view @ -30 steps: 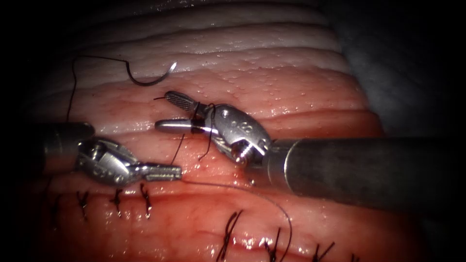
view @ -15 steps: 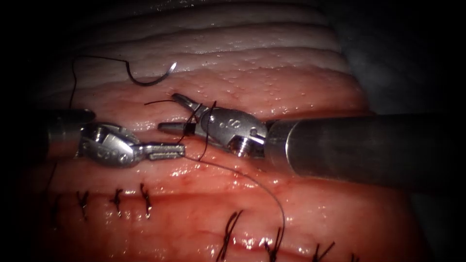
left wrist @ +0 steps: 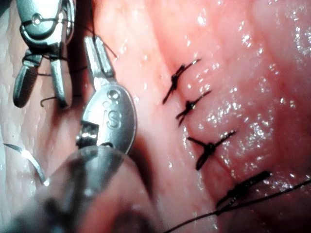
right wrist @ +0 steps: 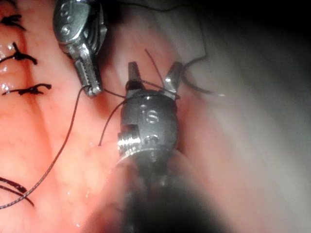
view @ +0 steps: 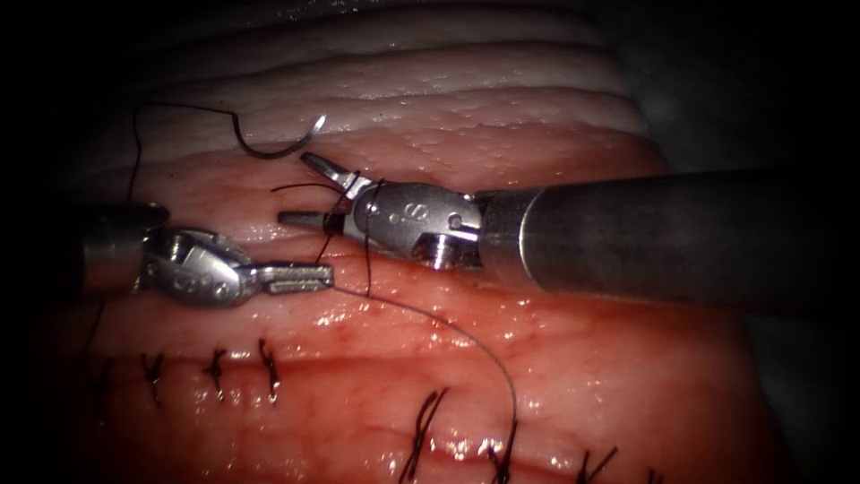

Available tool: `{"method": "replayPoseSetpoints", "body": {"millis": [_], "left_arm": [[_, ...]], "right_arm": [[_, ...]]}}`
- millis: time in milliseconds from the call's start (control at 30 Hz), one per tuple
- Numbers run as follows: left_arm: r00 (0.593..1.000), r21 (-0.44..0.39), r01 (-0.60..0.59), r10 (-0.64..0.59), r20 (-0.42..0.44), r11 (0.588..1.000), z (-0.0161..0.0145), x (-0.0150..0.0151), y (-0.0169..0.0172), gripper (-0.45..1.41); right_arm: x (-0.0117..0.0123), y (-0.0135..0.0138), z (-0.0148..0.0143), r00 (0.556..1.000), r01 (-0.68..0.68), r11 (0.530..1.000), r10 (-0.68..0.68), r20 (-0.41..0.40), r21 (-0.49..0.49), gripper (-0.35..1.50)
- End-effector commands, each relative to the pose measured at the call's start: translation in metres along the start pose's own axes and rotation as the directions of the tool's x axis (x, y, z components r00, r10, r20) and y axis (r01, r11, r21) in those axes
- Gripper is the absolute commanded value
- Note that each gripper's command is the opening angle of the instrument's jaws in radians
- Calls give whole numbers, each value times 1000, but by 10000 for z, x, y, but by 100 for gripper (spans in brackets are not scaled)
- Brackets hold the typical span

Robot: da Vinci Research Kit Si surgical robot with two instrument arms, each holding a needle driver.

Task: Wound Closure
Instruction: Pick up tail end of suture with right hand, then pull down on tail with right end-effector while pulling up on long end with left gripper

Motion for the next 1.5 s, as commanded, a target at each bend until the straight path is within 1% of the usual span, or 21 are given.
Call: {"method": "replayPoseSetpoints", "body": {"millis": [33,67,167,333,367,400,433,467,633,833,900,933,1000,1067,1100,1200,1233,1367,1433,1467,1500], "left_arm": [[1000,0,-2,2,-1,1000,5,-6,0,-45],[1000,0,-2,2,-1,1000,5,-5,0,-45],[1000,0,-2,2,0,1000,5,-5,1,-45],[1000,0,5,-5,0,1000,5,-5,0,-45],[1000,0,6,-6,0,1000,4,-5,-1,-45],[1000,0,6,-6,0,1000,4,-5,-1,-45],[1000,0,6,-6,0,1000,4,-5,-1,-45],[1000,0,7,-7,0,1000,4,-5,-2,-45],[1000,-1,12,-12,0,1000,2,-4,-7,-45],[1000,-1,26,-26,-1,1000,-2,-4,-21,-45],[999,3,37,-37,7,999,-5,-5,-33,-45],[999,3,37,-37,7,999,-5,-5,-33,-45],[999,9,49,-49,18,999,-7,-6,-47,-45],[998,11,53,-53,20,999,-7,-6,-51,-45],[997,18,74,-74,30,997,-7,-7,-68,-45],[997,37,73,-75,33,997,-5,-6,-91,-45],[997,37,73,-75,33,997,-5,-6,-91,-45],[997,63,65,-67,37,996,-3,-6,-131,-45],[996,85,76,-79,39,993,0,-11,-162,-45],[995,99,80,-85,43,992,4,-16,-182,-45],[995,105,79,-85,45,991,7,-19,-189,-45]], "right_arm": [[1,-4,13,1000,23,1000,-23,8,5,64],[1,-5,14,999,42,999,-42,13,7,66],[0,-8,17,997,60,998,-61,41,24,59],[-2,-9,19,995,86,996,-87,50,25,39],[-2,-9,19,994,98,995,-100,53,27,10],[-2,-9,19,994,98,995,-100,53,27,10],[-2,-10,19,993,99,995,-100,55,28,-22],[-2,-10,18,993,99,995,-100,55,28,-35],[-1,-14,14,996,60,998,-60,65,14,-35],[-7,-18,-2,998,4,1000,-5,64,20,-35],[-22,-19,-24,993,-116,993,117,28,-39,-35],[-22,-19,-24,993,-116,993,117,28,-39,-35],[-36,-23,-40,968,-250,965,251,-7,-83,-35],[-39,-24,-44,967,-253,963,253,-5,-91,-35],[-44,-26,-58,963,-268,957,269,-2,-110,-35],[-46,-31,-68,953,-301,945,303,-6,-130,-35],[-46,-31,-68,953,-301,945,303,-6,-130,-35],[-46,-44,-78,940,-336,934,341,25,-119,-35],[-42,-55,-84,932,-354,929,361,47,-112,-35],[-39,-61,-87,914,-396,911,404,49,-113,-35],[-38,-63,-87,903,-416,902,425,61,-113,-35]]}}
